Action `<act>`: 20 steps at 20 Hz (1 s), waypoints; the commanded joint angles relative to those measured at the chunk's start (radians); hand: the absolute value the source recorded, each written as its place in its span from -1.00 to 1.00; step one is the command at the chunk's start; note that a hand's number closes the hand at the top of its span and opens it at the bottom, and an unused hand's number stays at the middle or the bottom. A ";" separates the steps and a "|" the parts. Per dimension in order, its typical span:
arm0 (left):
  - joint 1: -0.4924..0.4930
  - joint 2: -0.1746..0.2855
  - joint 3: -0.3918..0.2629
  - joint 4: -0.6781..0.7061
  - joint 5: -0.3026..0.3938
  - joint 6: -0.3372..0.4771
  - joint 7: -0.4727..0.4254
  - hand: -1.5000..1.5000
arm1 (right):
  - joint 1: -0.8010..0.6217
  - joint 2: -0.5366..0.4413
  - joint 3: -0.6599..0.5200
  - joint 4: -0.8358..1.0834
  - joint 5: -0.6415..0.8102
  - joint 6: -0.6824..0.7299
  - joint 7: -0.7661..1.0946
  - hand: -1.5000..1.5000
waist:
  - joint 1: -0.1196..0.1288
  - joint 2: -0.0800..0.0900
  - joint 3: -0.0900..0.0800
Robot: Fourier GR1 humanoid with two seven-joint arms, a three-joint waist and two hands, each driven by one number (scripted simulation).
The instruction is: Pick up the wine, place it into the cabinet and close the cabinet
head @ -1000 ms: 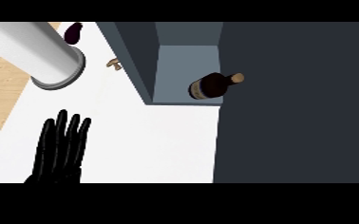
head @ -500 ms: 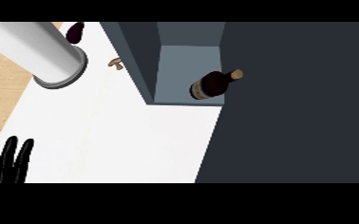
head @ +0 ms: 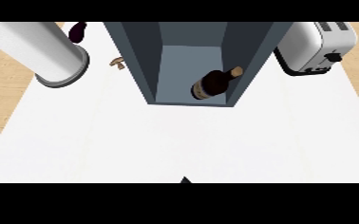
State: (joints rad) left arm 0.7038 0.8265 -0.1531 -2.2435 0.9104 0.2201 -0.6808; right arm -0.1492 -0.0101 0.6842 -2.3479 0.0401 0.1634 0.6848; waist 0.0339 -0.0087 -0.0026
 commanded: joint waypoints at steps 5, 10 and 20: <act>0.058 0.008 0.166 0.032 0.076 -0.164 0.012 -1.00 | -0.344 0.010 0.120 0.264 0.090 -0.331 -0.002 1.00 | -0.001 0.005 0.001; 0.133 -0.014 0.210 0.055 0.077 -0.274 0.016 -1.00 | -0.566 0.010 -0.058 0.438 -0.002 -0.353 -0.006 1.00 | 0.013 0.007 0.001; 0.131 -0.042 0.286 -0.017 0.095 -0.272 0.144 -1.00 | -0.774 0.010 -0.242 0.789 -0.043 -0.304 -0.147 1.00 | -0.006 0.010 0.003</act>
State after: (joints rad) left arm 0.8254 0.7997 0.1263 -2.2265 1.0129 -0.0554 -0.5792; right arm -0.8354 0.0002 0.5220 -1.6847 -0.0033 -0.1507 0.5819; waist 0.0322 0.0000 -0.0018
